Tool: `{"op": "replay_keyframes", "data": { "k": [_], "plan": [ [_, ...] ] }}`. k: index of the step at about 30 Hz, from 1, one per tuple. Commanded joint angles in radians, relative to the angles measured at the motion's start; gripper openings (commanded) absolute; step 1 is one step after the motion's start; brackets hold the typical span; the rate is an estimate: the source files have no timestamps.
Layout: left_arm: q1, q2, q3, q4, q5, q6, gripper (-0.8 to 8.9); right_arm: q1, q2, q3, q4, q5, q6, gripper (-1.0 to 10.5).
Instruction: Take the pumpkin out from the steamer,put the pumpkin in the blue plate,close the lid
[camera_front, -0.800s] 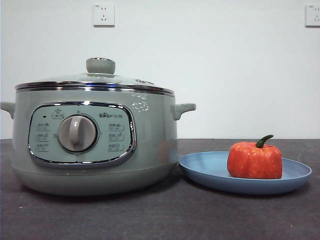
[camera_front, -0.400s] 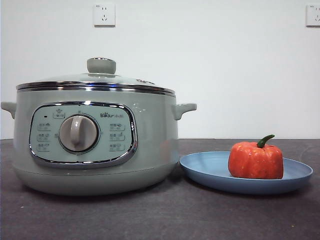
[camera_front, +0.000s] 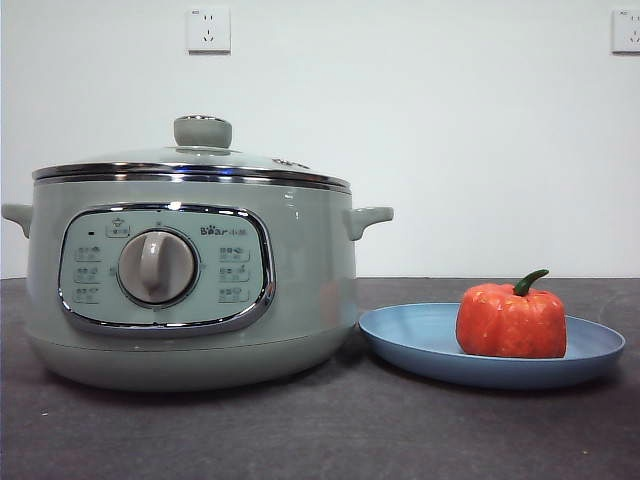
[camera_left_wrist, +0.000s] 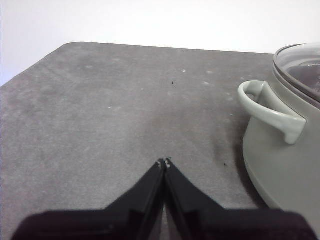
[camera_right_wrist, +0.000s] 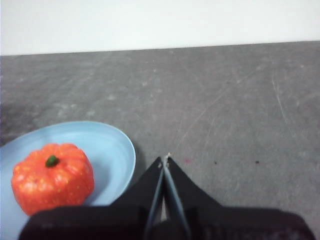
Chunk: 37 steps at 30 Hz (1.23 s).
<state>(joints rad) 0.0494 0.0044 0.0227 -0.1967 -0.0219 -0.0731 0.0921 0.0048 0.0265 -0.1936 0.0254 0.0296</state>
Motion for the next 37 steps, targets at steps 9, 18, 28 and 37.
{"op": "replay_keyframes", "data": {
  "k": [9, 18, 28, 37],
  "plan": [
    [0.003, -0.003, -0.016, 0.002, 0.002, -0.010, -0.03, 0.000, -0.004, -0.015, 0.010, 0.004, 0.024, -0.2],
    [0.003, -0.003, -0.016, 0.002, 0.002, -0.010, -0.03, 0.000, -0.004, -0.015, 0.010, 0.003, 0.024, -0.2],
    [0.003, -0.003, -0.016, 0.002, 0.002, -0.010, -0.03, 0.000, -0.004, -0.015, 0.010, 0.003, 0.025, -0.2],
    [0.003, -0.003, -0.016, 0.002, 0.002, -0.010, -0.03, 0.000, -0.004, -0.015, 0.010, 0.003, 0.024, -0.2]
  ]
}}
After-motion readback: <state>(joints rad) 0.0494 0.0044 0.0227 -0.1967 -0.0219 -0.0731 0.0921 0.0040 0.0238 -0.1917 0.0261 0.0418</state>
